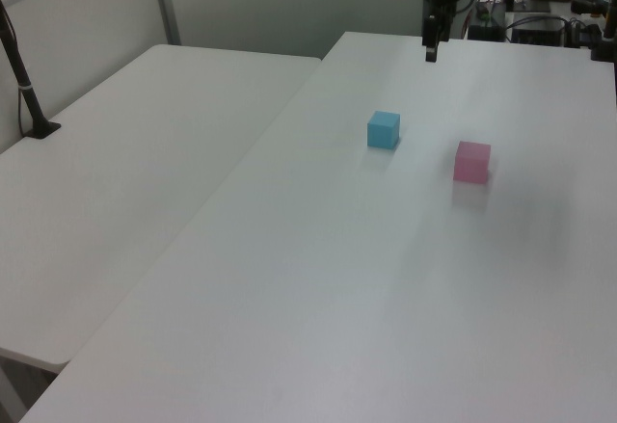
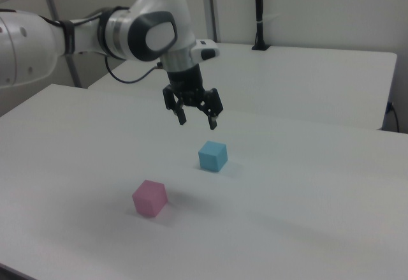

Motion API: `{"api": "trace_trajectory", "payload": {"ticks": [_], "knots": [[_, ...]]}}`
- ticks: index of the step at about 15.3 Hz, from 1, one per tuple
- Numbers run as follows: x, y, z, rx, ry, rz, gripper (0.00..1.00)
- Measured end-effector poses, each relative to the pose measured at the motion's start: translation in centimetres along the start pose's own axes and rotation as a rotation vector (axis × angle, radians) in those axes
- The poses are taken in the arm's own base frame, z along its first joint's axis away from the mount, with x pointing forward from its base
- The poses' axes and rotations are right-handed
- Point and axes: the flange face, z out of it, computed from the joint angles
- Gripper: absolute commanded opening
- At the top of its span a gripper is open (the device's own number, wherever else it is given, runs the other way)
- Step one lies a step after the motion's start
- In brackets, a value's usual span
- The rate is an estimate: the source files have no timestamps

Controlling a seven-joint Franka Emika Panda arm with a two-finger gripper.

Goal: Put blue cube on pink cube
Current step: 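Move the open gripper down over the light-blue cube, then close the gripper on the light-blue cube and lift it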

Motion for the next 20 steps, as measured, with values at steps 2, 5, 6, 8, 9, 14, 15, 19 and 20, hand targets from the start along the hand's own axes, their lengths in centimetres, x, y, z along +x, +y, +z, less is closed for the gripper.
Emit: {"api": "trace_trajectory", "payload": {"ticks": [2, 5, 6, 8, 9, 14, 15, 19, 20], "knots": [[0.7, -0.1, 1.8, -0.003, 0.001, -0.003, 1.00], [1.7, -0.6, 4.3, -0.007, 0.007, -0.014, 1.00], [2.0, -0.8, 5.0, -0.007, 0.006, -0.018, 1.00], [2.6, -1.4, 6.6, -0.008, 0.003, -0.028, 1.00], [2.9, -1.7, 7.2, -0.009, 0.008, -0.031, 0.98], [4.0, -2.5, 9.2, -0.009, 0.041, 0.051, 1.00], [4.2, -2.8, 9.7, -0.008, 0.048, 0.067, 1.00], [5.0, -4.7, 11.8, -0.005, 0.038, 0.068, 1.00], [5.1, -5.0, 12.2, -0.006, 0.034, 0.068, 1.00]]}}
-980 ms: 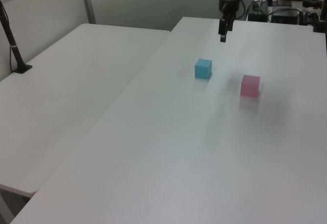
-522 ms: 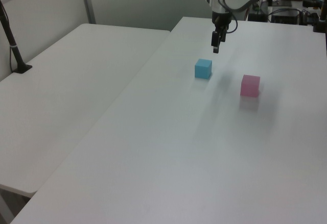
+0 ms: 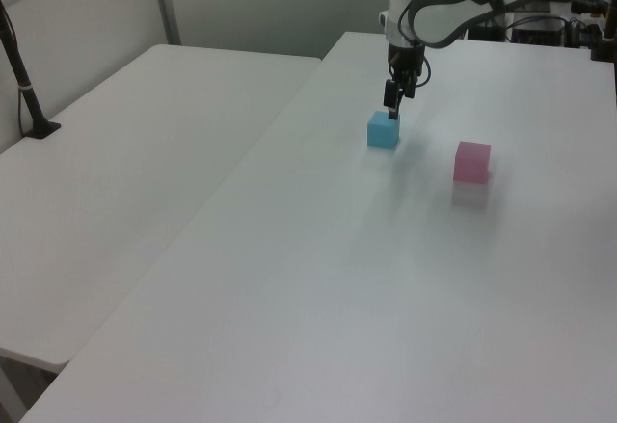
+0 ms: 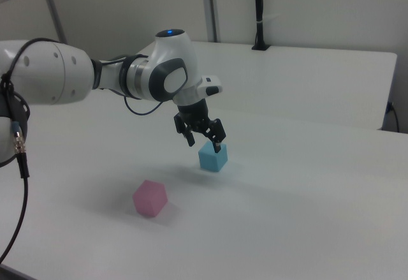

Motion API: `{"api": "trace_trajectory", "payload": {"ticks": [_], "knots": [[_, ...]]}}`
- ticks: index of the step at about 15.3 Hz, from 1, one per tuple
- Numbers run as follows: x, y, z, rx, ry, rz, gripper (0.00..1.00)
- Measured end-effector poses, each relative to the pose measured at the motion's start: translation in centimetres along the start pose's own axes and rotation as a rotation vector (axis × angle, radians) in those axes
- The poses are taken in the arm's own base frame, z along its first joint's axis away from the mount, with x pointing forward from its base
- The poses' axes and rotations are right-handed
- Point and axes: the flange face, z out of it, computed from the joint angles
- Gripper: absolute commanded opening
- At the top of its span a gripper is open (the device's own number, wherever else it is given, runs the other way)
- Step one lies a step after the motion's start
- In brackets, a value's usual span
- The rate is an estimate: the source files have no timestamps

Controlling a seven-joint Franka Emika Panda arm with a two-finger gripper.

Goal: Put blue cube on pink cube
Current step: 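Close the gripper on the light-blue cube and lift it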

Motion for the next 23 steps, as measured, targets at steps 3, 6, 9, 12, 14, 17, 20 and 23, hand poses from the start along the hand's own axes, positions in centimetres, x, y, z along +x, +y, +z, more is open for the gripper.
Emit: {"api": "trace_trajectory", "payload": {"ticks": [3, 6, 9, 12, 14, 17, 20, 23], "knots": [[0.5, -1.1, 1.1, -0.001, -0.008, 0.019, 1.00], [1.2, -1.6, 1.5, -0.003, -0.001, 0.048, 1.00], [1.5, -1.6, 1.7, -0.004, 0.001, 0.051, 1.00], [1.5, -1.6, 2.2, -0.005, -0.006, 0.051, 1.00], [1.5, -1.6, 2.6, -0.005, -0.011, 0.051, 1.00], [1.9, -1.6, 2.6, -0.005, 0.014, 0.051, 1.00], [2.1, -1.6, 3.1, -0.007, 0.021, 0.051, 1.00], [2.3, -1.6, 3.9, -0.016, 0.013, 0.045, 0.99]]}}
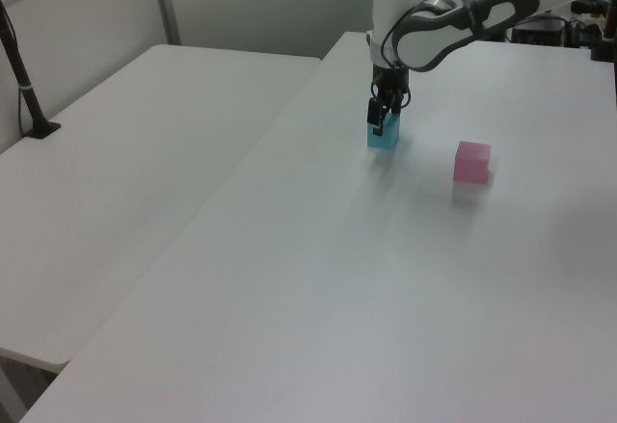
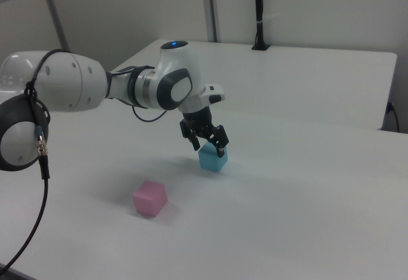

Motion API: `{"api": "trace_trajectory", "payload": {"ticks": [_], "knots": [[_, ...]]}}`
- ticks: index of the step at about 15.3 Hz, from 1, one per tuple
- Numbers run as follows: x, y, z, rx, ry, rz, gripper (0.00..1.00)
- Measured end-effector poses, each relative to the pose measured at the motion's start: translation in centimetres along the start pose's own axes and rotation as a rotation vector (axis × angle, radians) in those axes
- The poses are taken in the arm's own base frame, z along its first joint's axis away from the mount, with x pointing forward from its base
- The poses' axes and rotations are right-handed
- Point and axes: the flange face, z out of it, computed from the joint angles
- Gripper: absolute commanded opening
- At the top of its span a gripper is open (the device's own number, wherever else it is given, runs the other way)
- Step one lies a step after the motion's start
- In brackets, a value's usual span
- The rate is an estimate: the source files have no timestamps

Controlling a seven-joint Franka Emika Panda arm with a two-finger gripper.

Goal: Put blue cube on pink cube
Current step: 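Close the gripper on the light-blue cube and lift it, then carry the light-blue cube over to the pink cube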

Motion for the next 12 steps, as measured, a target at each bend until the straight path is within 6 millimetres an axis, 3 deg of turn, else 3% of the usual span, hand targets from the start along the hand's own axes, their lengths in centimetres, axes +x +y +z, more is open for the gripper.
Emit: {"api": "trace_trajectory", "payload": {"ticks": [1, 3, 8, 12], "knots": [[0.0, 0.0, 0.2, -0.005, -0.001, -0.003, 0.91], [0.1, 0.0, 0.4, -0.017, -0.002, -0.012, 0.56], [0.4, 0.1, -0.2, -0.022, 0.009, -0.006, 0.53], [0.9, 0.4, -2.6, -0.020, 0.046, 0.003, 0.53]]}}
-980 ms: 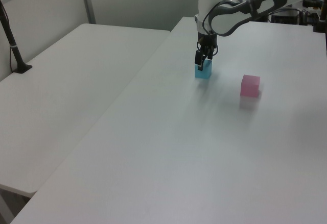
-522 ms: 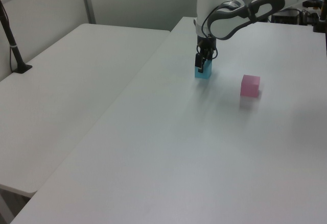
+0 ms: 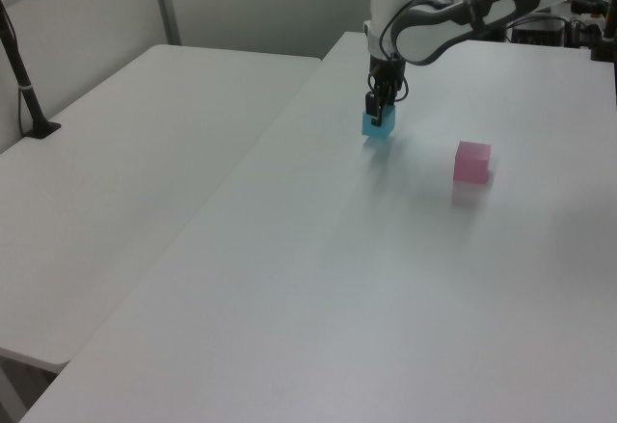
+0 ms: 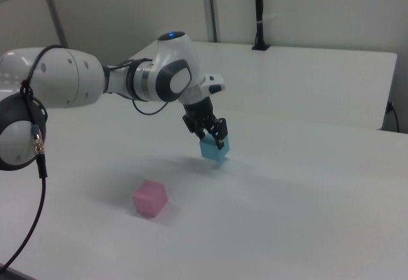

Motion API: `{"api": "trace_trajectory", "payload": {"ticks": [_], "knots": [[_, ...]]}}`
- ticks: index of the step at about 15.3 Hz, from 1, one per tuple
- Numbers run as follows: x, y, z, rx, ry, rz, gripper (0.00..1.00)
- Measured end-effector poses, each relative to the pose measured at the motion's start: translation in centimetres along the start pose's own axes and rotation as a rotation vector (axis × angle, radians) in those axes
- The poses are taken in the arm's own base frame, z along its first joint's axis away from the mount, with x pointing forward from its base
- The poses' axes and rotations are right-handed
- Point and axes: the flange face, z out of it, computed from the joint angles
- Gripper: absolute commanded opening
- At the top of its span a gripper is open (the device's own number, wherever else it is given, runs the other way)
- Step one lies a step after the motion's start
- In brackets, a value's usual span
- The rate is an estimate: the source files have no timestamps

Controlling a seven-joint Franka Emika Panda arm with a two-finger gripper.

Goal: Put blue cube on pink cube
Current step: 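Carry the light-blue cube over to the pink cube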

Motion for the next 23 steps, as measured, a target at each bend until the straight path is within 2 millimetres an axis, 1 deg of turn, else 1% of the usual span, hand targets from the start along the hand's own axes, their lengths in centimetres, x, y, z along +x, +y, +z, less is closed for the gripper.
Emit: {"api": "trace_trajectory", "payload": {"ticks": [4, 10, 16, 18, 23], "knots": [[-0.4, 0.6, -3.0, 0.000, -0.022, 0.009, 0.53], [-2.3, 1.6, -9.2, 0.013, -0.097, 0.029, 0.53], [-3.4, 0.9, -13.1, 0.017, -0.125, 0.017, 0.53], [-3.8, 1.1, -15.1, 0.020, -0.112, 0.020, 0.53], [-5.5, 1.9, -19.7, 0.027, -0.115, 0.027, 0.53]]}}
